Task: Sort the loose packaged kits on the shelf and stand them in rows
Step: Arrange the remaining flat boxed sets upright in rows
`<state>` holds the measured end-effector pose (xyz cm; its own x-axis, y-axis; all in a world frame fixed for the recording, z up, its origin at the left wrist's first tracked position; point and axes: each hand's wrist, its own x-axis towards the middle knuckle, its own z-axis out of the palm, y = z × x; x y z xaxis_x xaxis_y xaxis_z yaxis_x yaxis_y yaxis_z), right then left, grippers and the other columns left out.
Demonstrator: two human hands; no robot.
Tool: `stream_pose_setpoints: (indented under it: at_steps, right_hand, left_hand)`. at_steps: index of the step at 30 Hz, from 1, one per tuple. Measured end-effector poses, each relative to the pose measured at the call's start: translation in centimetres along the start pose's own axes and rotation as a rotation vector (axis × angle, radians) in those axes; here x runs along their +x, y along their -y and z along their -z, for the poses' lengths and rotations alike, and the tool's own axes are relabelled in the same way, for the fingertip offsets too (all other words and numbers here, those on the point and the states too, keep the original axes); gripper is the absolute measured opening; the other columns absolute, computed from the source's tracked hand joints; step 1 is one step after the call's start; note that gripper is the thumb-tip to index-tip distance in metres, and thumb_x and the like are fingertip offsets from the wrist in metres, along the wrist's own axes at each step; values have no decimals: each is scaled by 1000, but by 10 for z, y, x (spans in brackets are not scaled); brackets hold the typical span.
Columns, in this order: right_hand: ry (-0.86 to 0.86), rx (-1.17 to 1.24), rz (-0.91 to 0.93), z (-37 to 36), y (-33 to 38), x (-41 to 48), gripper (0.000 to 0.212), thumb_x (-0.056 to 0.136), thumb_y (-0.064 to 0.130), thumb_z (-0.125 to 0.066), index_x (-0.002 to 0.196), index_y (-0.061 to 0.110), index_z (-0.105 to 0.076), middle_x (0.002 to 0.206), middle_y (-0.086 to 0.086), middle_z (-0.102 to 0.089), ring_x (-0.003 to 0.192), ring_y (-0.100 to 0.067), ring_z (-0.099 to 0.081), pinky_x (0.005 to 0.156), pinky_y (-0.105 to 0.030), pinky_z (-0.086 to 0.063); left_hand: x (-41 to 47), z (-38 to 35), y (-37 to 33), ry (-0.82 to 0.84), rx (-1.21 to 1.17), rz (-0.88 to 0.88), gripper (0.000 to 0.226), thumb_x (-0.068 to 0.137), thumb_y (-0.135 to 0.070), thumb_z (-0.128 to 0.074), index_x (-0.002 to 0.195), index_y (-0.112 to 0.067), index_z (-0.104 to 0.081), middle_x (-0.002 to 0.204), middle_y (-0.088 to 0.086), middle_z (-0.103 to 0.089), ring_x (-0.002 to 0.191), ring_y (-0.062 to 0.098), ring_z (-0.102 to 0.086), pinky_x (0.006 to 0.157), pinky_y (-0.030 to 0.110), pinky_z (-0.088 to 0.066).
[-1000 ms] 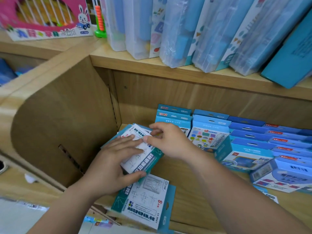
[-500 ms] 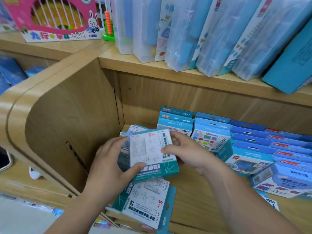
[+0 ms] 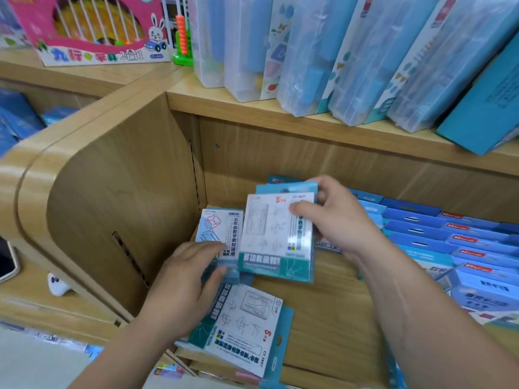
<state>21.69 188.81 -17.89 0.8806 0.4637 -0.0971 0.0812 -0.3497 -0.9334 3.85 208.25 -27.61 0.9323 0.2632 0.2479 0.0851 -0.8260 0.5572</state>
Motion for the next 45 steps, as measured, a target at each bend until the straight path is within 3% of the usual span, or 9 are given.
stream_pose_setpoints:
  at_steps: [5,15,18,24,27,31,36,41,45]
  right_hand:
    - [-49,-307,223,-6,44,12,42,77,21,-75,110,27,-49,105,8,-67,89,-14,-69,66,-38,-57]
    - [14,-603,466,-59,47,63,54,88,17,-72,139,23,-54,123,0,-67,103,-14,-61,83,-22,-44]
    - [23,-751,498,-69,39,76,51,87,20,-71,135,29,-57,124,1,-68,112,-20,-62,91,-33,-50]
    - [-53,-1082,487,-86,21,93,36,85,27,-69,120,28,-60,114,-1,-68,109,-27,-61,73,-36,-46]
    - [-168,-1234,549,-92,13,96,36,79,24,-75,112,24,-60,113,-3,-62,114,-28,-52,86,-39,-42]
    - [-273,-1356,602,-97,0,98,34,62,27,-87,90,23,-68,94,-4,-63,93,-30,-58,70,-35,-40]
    - [-301,-1343,614,-96,-10,97,24,53,19,-89,66,21,-69,67,6,-62,87,-29,-59,75,-37,-42]
    - [-253,-1100,654,-83,-15,75,16,85,28,-70,99,21,-75,100,5,-70,98,-27,-55,81,-38,-37]
    - [-117,-636,470,-78,-24,27,25,94,37,-61,107,19,-73,97,3,-68,86,-16,-60,75,-33,-50]
  left_hand:
    - [-4,-2,8,-10,135,-66,48,72,-41,-85,114,-21,-73,123,-6,-65,116,15,-52,98,35,-47]
    - [-2,1,20,44,162,-158,56,66,-39,-90,117,-22,-73,114,-7,-63,109,13,-48,91,30,-46]
    - [-7,1,21,37,130,-154,57,66,-37,-91,118,-24,-72,118,-8,-63,112,12,-48,93,30,-45]
    - [-10,-3,21,-24,14,-120,50,76,-46,-81,119,-23,-72,124,-10,-60,119,8,-45,101,25,-39]
    - [-11,-5,20,-83,-54,-89,38,88,-48,-63,114,-23,-74,124,-11,-61,118,6,-47,102,19,-38]
    - [-16,-11,19,-184,-47,2,32,84,-38,-67,111,-20,-75,128,-5,-58,118,16,-52,98,31,-46]
    - [-18,-13,9,-211,-38,133,52,82,-39,-69,129,-17,-63,138,-4,-49,127,16,-47,102,34,-45]
    - [-15,-9,4,-179,-70,238,69,82,-42,-74,143,-23,-48,142,-10,-40,128,10,-44,103,26,-42]
    - [-11,-5,8,-119,-101,325,82,77,-56,-72,148,-30,-38,135,-14,-50,121,8,-51,100,33,-49]
